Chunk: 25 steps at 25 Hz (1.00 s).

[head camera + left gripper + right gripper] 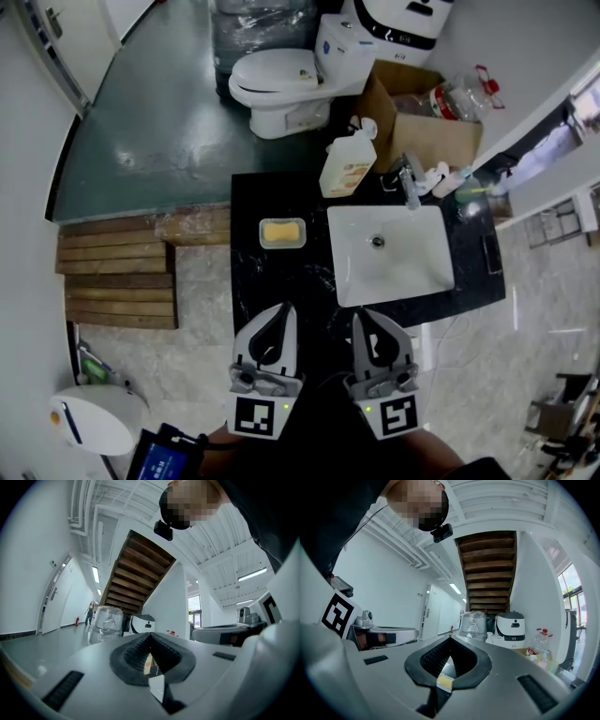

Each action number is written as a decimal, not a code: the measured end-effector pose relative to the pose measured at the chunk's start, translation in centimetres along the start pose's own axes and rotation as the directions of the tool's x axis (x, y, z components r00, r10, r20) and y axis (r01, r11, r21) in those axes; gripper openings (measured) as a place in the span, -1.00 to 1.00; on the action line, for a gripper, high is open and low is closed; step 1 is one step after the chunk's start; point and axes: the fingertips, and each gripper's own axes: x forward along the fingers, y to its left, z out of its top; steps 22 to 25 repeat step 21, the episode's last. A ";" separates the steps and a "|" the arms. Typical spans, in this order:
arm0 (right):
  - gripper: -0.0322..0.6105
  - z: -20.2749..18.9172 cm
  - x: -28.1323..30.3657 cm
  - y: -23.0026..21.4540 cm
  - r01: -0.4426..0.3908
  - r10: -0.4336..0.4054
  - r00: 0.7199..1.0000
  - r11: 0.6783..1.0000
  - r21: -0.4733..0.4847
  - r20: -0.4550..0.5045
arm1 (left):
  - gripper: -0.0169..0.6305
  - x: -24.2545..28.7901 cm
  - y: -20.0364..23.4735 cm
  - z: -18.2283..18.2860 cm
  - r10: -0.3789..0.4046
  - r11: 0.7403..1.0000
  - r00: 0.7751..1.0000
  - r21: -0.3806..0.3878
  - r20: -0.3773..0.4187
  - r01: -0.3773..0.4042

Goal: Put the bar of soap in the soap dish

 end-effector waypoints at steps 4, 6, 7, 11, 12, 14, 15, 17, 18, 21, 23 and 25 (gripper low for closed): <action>-0.88 -0.2 0.4 -0.5 0.012 -0.012 1.000 1.000 0.007 -0.003 | -0.94 0.1 0.4 0.0 0.007 1.000 1.000 0.003 -0.001 -0.007; -0.87 -0.2 0.6 -0.5 0.014 -0.014 1.000 1.000 0.011 -0.004 | -0.94 0.1 0.7 0.0 0.009 1.000 1.000 0.006 -0.005 -0.009; -0.88 -0.3 0.7 -0.5 0.012 -0.012 1.000 1.000 0.010 -0.004 | -0.94 0.2 0.8 0.0 0.010 1.000 1.000 0.008 -0.005 -0.010; -0.88 -0.5 1.1 -0.1 0.007 -0.007 1.000 1.000 0.007 -0.003 | -0.94 0.2 1.1 -0.1 0.013 1.000 1.000 0.011 -0.001 -0.013; -0.88 -0.5 1.1 -0.1 0.006 -0.006 1.000 1.000 0.007 -0.002 | -0.94 0.2 1.2 -0.2 0.014 1.000 1.000 0.011 -0.003 -0.014; -0.88 -0.4 1.2 0.0 0.005 -0.005 1.000 1.000 0.005 0.001 | -0.94 0.1 1.3 -0.2 0.015 1.000 1.000 0.009 -0.004 -0.015; -0.88 -0.3 1.3 0.0 0.005 -0.005 1.000 1.000 0.004 0.002 | -0.94 0.2 1.3 -0.1 0.014 1.000 1.000 0.009 -0.003 -0.014; -0.88 -0.2 1.4 -0.1 0.005 -0.005 1.000 1.000 0.003 0.002 | -0.94 0.3 1.4 0.0 0.013 1.000 1.000 0.008 0.002 -0.013; -0.88 -0.2 1.4 -0.2 0.006 -0.006 1.000 1.000 0.003 0.003 | -0.94 0.4 1.4 0.1 0.013 1.000 1.000 0.008 0.005 -0.013; -0.88 0.0 1.6 -0.3 0.008 -0.008 1.000 1.000 0.003 0.005 | -0.94 0.5 1.5 0.1 0.014 1.000 1.000 0.002 0.008 -0.014; -0.88 0.0 1.6 -0.3 0.008 -0.008 1.000 1.000 0.003 0.005 | -0.94 0.5 1.5 0.1 0.014 1.000 1.000 0.002 0.008 -0.014; -0.88 0.0 1.6 -0.3 0.008 -0.008 1.000 1.000 0.003 0.005 | -0.94 0.5 1.5 0.1 0.014 1.000 1.000 0.002 0.008 -0.014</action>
